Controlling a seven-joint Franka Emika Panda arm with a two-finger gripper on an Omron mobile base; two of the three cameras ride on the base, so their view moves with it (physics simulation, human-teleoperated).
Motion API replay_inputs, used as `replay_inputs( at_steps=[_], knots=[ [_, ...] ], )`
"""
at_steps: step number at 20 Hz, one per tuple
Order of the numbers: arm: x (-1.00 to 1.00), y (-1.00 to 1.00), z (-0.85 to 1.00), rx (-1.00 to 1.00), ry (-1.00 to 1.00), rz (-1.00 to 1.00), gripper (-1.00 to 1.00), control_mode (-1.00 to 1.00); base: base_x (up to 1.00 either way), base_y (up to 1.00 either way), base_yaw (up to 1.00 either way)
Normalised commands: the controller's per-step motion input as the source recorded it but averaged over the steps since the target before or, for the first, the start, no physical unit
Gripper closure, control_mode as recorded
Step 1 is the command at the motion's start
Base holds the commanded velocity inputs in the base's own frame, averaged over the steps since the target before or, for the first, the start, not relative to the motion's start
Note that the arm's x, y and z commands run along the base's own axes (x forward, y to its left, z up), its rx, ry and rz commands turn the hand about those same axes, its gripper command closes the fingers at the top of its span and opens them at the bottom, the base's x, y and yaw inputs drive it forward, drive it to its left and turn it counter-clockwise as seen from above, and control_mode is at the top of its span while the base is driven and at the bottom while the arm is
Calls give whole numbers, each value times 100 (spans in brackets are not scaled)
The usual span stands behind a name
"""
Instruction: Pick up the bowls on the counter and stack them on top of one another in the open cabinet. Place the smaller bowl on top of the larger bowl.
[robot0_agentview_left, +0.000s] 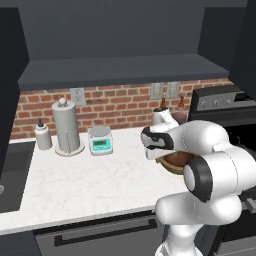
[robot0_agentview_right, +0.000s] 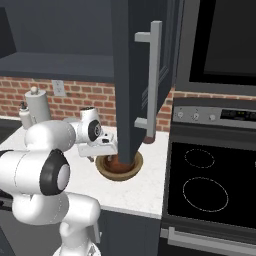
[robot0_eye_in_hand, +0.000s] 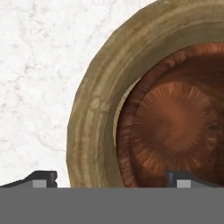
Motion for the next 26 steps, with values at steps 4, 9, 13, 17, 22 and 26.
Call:
replay_inputs(
  at_steps=[4, 9, 13, 17, 22, 26],
  knots=[
    [-1, 0, 27, 1, -6, 0, -100, -100, 0, 0, 0],
    [0, 0, -24, -3, -3, 1, -100, -100, 0, 0, 0],
    [0, 0, -35, -4, 0, 1, -100, -100, 0, 0, 0],
    [0, -1, -38, -6, -2, 3, -100, -100, 0, 0, 0],
    [-7, -19, -43, -13, -13, 10, 100, -100, 0, 0, 0],
    [0, -7, -11, -3, -5, 5, 100, -100, 0, 0, 0]
  ],
)
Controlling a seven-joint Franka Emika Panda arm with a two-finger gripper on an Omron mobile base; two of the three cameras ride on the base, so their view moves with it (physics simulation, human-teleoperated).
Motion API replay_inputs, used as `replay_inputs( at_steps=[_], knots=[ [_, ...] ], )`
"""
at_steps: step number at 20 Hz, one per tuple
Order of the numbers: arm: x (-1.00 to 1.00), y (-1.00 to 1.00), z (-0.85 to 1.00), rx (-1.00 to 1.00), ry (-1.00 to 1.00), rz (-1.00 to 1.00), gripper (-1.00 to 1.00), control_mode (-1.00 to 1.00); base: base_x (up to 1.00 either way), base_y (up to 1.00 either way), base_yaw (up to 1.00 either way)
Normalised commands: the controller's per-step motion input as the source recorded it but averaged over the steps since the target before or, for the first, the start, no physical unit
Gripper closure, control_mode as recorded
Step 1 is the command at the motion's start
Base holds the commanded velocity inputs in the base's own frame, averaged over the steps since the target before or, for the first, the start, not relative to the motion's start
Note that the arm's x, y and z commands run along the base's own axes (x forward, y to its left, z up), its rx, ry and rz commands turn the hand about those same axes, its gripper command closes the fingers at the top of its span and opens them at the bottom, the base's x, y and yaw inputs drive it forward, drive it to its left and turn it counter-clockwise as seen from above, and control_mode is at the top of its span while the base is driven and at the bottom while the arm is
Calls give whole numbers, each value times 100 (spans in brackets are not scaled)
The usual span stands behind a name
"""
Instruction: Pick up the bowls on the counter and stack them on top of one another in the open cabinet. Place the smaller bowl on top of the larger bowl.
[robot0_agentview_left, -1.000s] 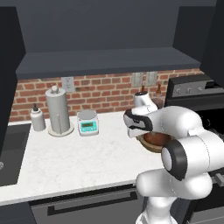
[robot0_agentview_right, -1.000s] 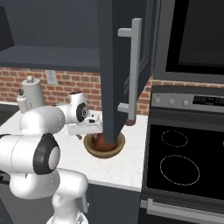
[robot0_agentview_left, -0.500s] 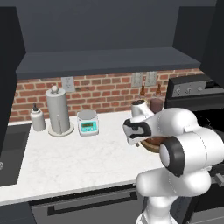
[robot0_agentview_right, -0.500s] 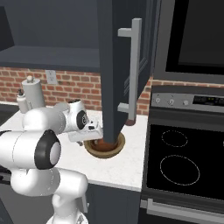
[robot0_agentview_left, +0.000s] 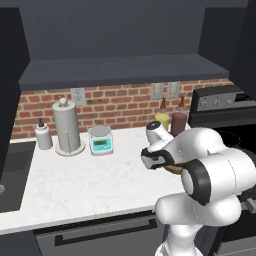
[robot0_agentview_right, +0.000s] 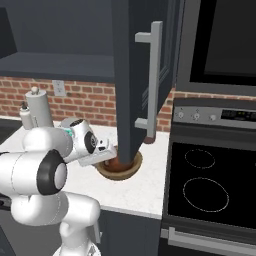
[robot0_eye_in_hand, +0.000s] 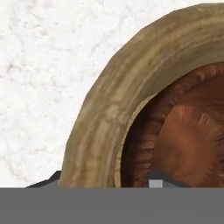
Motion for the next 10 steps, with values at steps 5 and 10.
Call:
replay_inputs(
  at_steps=[5, 10],
  knots=[
    [0, 0, 0, 0, -1, 0, 100, -100, 0, 0, 0],
    [-44, 0, 67, 0, -23, 13, 100, -100, 0, 0, 0]
  ],
)
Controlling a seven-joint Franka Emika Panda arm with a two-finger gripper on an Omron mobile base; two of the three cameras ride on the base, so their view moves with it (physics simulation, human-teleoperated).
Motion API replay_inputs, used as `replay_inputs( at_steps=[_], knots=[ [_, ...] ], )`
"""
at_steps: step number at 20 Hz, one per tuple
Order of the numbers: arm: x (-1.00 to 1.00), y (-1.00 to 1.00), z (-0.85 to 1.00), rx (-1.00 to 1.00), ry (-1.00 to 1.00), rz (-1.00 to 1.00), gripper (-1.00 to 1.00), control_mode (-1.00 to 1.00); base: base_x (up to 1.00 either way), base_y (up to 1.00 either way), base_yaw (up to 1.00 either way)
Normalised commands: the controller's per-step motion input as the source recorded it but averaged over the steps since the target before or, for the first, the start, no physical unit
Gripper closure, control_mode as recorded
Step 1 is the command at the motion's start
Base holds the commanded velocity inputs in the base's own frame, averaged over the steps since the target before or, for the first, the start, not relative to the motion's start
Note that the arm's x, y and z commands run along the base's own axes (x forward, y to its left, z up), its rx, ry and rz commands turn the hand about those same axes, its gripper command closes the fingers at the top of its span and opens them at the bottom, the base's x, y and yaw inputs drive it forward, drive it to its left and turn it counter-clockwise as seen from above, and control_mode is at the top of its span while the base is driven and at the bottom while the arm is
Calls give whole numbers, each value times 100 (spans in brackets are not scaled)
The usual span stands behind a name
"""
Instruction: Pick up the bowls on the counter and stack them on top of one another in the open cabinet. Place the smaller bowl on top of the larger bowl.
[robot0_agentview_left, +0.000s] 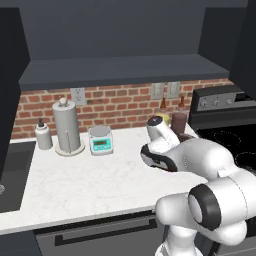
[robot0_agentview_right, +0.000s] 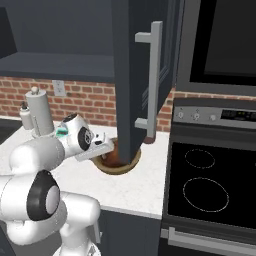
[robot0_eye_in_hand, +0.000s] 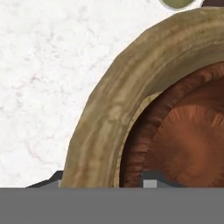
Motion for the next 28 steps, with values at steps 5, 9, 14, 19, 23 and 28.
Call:
replay_inputs(
  at_steps=[5, 9, 14, 19, 23, 28],
  knots=[
    [-59, 16, 100, -6, -29, 17, 100, -100, 0, 0, 0],
    [-79, 27, 100, -5, -24, 20, 100, -100, 0, 0, 0],
    [-64, 53, 100, -7, -4, 32, 100, -100, 0, 0, 0],
    [-54, 55, 100, -7, -1, 37, 100, -100, 0, 0, 0],
    [-24, 49, 100, -4, -9, 31, 100, -100, 0, 0, 0],
    [-21, 33, 100, -1, -10, 22, 100, -100, 0, 0, 0]
  ],
)
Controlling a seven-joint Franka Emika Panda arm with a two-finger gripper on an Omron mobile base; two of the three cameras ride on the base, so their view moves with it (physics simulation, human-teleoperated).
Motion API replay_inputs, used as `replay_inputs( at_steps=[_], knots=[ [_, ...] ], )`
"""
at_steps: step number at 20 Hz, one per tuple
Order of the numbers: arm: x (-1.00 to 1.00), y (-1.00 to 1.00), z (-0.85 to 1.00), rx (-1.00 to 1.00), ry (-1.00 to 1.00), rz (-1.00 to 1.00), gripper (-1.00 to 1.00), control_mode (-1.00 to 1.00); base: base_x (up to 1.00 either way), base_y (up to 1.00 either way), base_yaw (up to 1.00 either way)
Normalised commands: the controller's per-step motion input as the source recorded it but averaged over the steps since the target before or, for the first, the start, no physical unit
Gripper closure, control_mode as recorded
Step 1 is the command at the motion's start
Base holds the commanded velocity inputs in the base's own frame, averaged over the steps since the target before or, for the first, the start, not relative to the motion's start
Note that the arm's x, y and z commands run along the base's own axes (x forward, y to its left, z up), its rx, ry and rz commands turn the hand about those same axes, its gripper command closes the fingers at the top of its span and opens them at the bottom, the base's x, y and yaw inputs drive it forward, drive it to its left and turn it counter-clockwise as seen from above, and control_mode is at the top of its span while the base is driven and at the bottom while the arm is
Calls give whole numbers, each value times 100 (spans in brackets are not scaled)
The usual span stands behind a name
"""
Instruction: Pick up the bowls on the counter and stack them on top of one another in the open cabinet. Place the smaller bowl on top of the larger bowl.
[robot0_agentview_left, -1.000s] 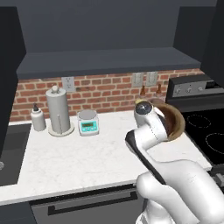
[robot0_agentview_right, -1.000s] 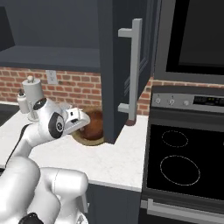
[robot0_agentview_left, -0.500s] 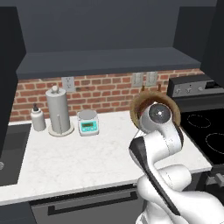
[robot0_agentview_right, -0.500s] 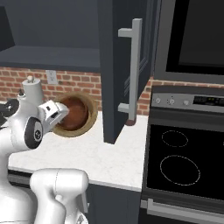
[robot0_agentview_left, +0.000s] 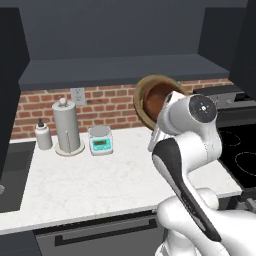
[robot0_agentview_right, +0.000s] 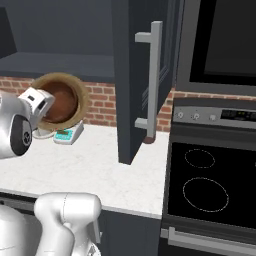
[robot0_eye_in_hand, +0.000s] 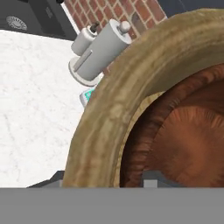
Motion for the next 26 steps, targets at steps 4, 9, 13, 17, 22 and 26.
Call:
replay_inputs(
  at_steps=[4, 9, 13, 17, 22, 26],
  knots=[
    [30, 20, 100, 0, -10, 14, 100, -100, 0, 0, 0],
    [96, 9, 88, -4, 0, 2, 100, -100, 0, 0, 0],
    [100, 17, 14, -18, 0, 0, 100, -100, 0, 0, 0],
    [100, 16, -28, -21, 2, 0, 100, -100, 0, 0, 0],
    [100, 4, -9, -11, 0, 0, 100, -100, 0, 0, 0],
    [100, 0, 29, 0, 0, 0, 100, -100, 0, 0, 0]
  ],
)
